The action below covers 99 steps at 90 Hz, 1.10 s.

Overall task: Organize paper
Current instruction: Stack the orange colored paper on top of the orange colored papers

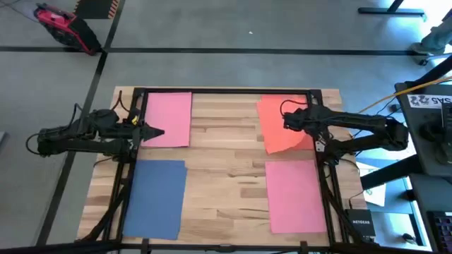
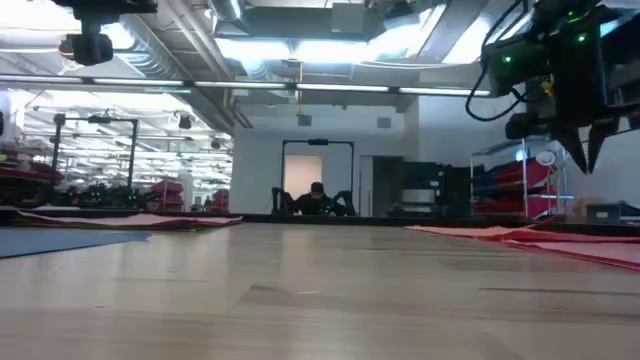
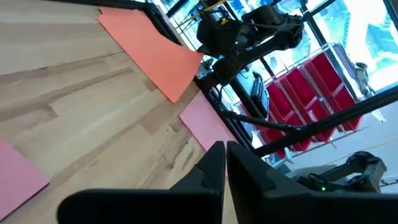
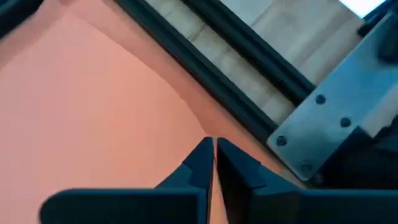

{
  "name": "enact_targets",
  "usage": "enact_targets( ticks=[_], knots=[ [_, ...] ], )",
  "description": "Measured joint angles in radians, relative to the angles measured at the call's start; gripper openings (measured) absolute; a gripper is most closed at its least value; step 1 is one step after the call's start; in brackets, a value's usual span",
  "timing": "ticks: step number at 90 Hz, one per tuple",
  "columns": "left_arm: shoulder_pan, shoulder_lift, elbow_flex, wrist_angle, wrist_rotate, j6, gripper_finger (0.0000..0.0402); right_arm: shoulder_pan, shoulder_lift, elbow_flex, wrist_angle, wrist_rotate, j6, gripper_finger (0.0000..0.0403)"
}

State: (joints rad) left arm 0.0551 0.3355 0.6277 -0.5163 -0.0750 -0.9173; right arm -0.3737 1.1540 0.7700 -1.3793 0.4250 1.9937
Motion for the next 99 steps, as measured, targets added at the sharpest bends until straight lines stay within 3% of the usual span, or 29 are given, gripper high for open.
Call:
enact_targets(
  ticks=[23,35,44,60,79,99],
  knots=[
    [0.000,0.000,0.000,-0.001,0.000,0.011,0.0000,0.000,-0.006,0.004,-0.009,-0.029,-0.194,0.0118],
    [0.000,0.000,0.000,0.000,0.000,0.016,0.0000,0.000,-0.006,0.038,0.032,-0.078,-0.463,0.0143],
    [0.000,0.001,0.000,0.000,0.000,0.017,0.0000,0.001,-0.006,0.076,0.121,-0.135,-0.710,0.0118],
    [0.000,0.001,0.000,-0.001,-0.024,0.011,0.0000,0.018,0.001,0.099,0.501,-0.264,-0.941,0.0012],
    [0.000,0.001,0.000,-0.001,-0.086,0.012,0.0000,0.020,0.155,0.099,0.674,-0.253,-0.988,0.0002],
    [0.000,0.021,0.000,-0.001,-0.098,0.016,0.0000,-0.017,0.346,0.099,0.891,-0.329,-1.080,0.0000]
  ],
)
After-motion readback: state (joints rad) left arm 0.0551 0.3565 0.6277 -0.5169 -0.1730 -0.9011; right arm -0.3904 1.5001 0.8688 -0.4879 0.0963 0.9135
